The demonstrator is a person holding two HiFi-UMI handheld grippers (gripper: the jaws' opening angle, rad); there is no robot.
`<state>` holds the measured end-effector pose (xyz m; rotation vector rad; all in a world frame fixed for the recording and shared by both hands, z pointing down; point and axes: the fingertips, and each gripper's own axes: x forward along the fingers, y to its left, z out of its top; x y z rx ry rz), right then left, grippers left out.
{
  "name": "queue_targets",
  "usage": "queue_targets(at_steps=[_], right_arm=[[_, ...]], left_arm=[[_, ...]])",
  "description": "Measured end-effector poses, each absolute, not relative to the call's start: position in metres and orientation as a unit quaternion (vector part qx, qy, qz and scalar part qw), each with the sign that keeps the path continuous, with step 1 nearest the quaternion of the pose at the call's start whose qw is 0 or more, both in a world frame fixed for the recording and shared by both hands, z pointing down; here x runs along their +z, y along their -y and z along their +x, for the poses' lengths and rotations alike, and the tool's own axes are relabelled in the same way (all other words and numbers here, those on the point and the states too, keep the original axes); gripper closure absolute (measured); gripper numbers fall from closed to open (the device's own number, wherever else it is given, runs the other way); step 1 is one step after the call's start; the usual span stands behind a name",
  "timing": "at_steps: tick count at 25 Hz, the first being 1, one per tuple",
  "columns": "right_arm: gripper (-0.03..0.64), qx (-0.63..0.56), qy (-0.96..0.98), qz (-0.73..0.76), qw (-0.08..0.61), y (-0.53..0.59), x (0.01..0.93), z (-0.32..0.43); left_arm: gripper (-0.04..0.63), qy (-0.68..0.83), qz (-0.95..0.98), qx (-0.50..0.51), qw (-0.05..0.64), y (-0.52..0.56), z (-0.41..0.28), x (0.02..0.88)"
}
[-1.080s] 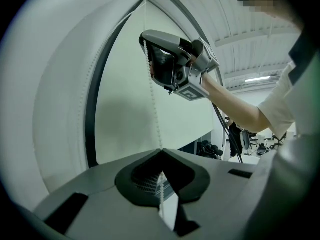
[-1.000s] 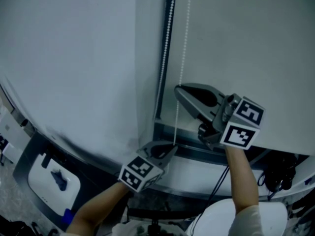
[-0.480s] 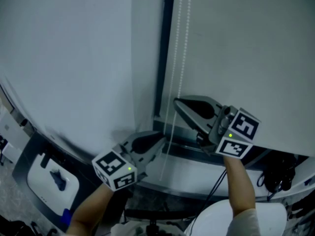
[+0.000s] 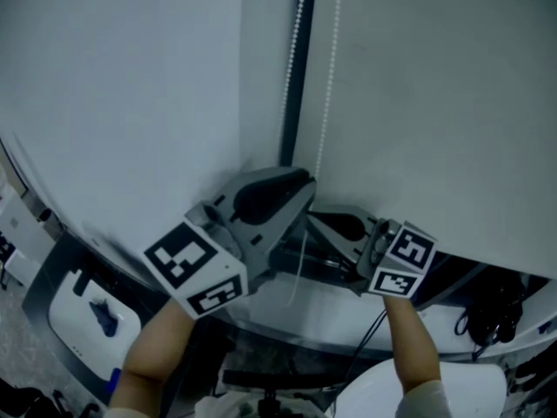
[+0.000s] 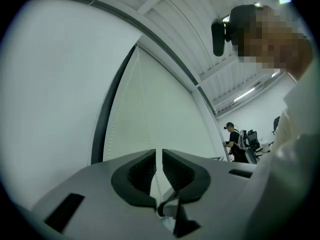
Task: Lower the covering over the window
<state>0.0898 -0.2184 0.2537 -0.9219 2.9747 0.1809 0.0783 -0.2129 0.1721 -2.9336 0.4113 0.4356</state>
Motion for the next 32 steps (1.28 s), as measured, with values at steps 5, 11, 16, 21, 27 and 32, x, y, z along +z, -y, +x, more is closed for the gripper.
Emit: queue_targets(at_steps=[5, 11, 16, 21, 27, 32], right_arm=[[0.611, 0.046, -0.952, -0.302, -0.009, 0.216, 0.283, 0.093], [0.611, 0.017, -0.949, -0.313, -0.027, 0.212, 0.325, 0.101], [0.611, -0.016, -0.949, -0.313, -0.042, 0.205, 0.367, 0.101], [0.611, -0.030, -0.948, -0.313, -0.048, 0.203, 0.390, 0.098], [0.611, -0.032, -0.946, -0.319, -0.052, 0.202, 0.395, 0.103], [0.611, -0.049, -0.950, -0.306, -0.046, 0.198, 0.392, 0.099]], left_arm=[[0.557, -0.132, -0.980, 0.130, 0.074, 0.218, 0.098, 0.159], [0.557, -0.137, -0.979, 0.131, 0.074, 0.223, 0.101, 0.150], [0.557, -0.139, -0.979, 0.131, 0.075, 0.226, 0.102, 0.145], [0.557, -0.146, -0.977, 0.128, 0.085, 0.230, 0.105, 0.140], [0.557, -0.154, -0.977, 0.122, 0.088, 0.234, 0.110, 0.143], [0.575, -0.173, -0.976, 0.120, 0.054, 0.247, 0.109, 0.145]])
